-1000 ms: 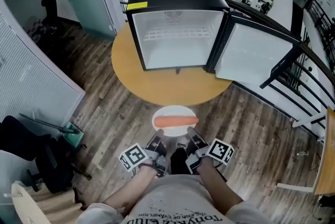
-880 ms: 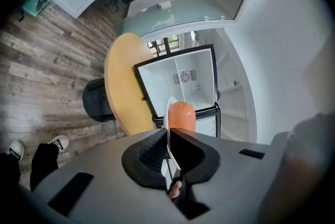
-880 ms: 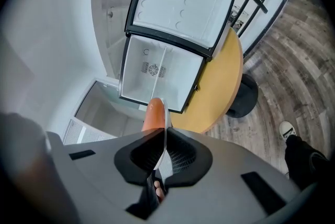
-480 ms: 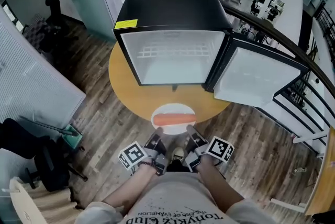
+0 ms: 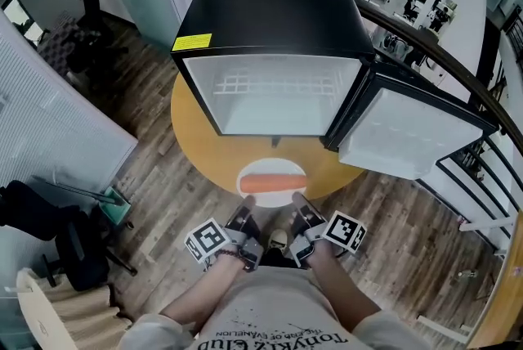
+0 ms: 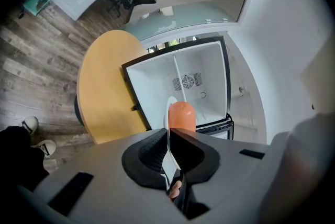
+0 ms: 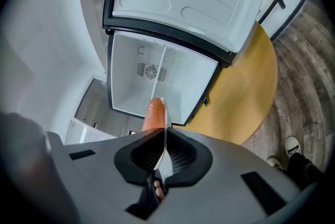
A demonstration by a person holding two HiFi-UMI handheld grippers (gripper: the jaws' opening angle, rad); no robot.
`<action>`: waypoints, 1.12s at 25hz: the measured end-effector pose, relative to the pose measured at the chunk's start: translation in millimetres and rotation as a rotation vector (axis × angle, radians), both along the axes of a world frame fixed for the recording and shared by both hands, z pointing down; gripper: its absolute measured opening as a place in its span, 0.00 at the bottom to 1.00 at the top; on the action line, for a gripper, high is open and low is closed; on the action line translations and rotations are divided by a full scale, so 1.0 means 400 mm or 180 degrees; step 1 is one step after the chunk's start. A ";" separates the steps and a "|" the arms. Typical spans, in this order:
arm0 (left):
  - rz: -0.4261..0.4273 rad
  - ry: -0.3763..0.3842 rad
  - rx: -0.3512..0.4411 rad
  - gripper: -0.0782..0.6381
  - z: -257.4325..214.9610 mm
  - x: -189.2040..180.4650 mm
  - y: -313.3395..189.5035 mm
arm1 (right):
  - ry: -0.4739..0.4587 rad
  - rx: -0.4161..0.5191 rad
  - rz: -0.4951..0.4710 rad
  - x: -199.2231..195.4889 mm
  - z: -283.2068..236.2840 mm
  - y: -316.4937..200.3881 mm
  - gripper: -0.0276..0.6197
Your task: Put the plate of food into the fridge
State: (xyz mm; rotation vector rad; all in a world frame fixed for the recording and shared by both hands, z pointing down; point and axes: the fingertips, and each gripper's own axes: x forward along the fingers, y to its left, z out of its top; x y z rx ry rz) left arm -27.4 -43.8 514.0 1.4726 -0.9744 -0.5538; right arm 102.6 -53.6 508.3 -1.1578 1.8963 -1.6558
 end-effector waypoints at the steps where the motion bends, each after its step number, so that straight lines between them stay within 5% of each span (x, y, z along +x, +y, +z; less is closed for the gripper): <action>1: 0.0005 0.0003 -0.0011 0.16 0.002 0.002 -0.005 | -0.0008 -0.0013 0.0005 0.001 0.002 -0.004 0.09; 28: 0.0177 0.0071 -0.0146 0.16 0.097 -0.042 -0.296 | 0.0127 -0.0077 0.0363 -0.040 0.089 -0.271 0.09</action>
